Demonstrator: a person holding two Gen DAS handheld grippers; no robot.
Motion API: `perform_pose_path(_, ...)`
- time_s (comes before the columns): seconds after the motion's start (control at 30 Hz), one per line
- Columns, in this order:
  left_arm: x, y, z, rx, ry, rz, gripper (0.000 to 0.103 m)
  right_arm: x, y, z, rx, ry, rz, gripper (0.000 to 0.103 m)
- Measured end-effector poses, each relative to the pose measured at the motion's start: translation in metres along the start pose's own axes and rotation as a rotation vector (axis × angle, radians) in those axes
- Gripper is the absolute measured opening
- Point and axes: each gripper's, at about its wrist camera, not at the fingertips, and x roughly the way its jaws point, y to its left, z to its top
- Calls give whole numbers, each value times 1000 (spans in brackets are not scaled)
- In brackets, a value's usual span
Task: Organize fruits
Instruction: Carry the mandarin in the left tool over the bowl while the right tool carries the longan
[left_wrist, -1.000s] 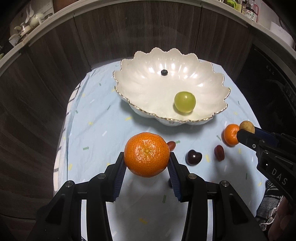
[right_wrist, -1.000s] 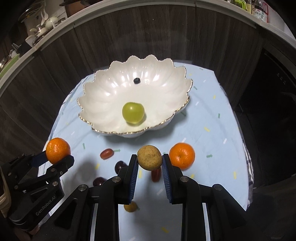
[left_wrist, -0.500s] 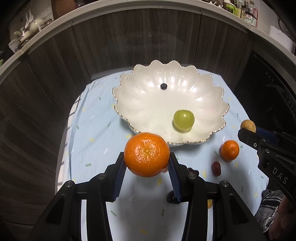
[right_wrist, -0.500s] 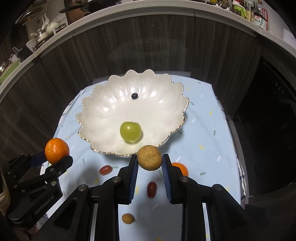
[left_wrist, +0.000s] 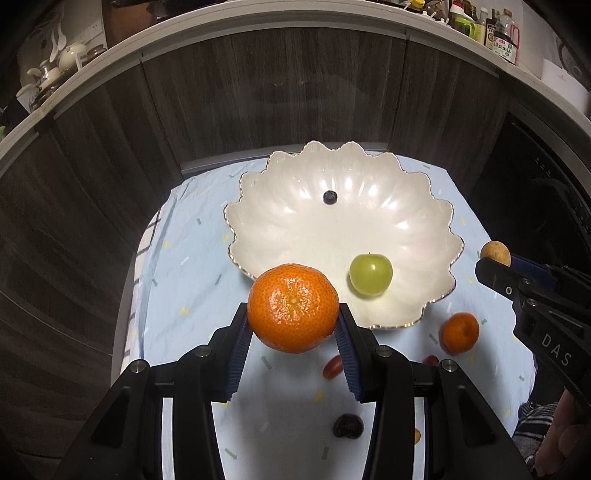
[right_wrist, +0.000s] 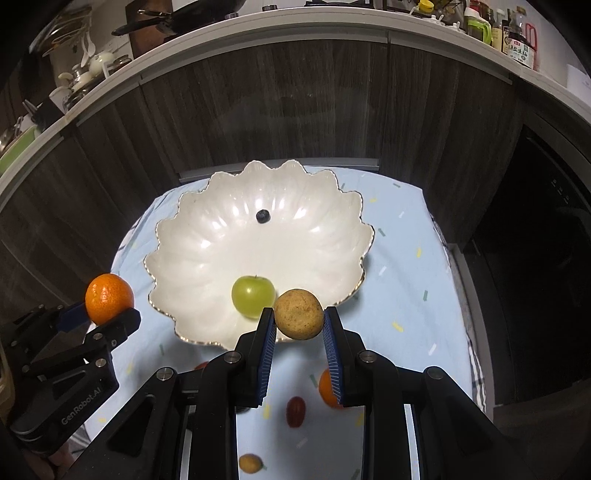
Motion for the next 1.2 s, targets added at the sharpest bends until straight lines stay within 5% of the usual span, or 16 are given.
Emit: perform_pose_path(1.2,62,4,36,-19,35,-4,44,65,-16,35,9,53,-4,27)
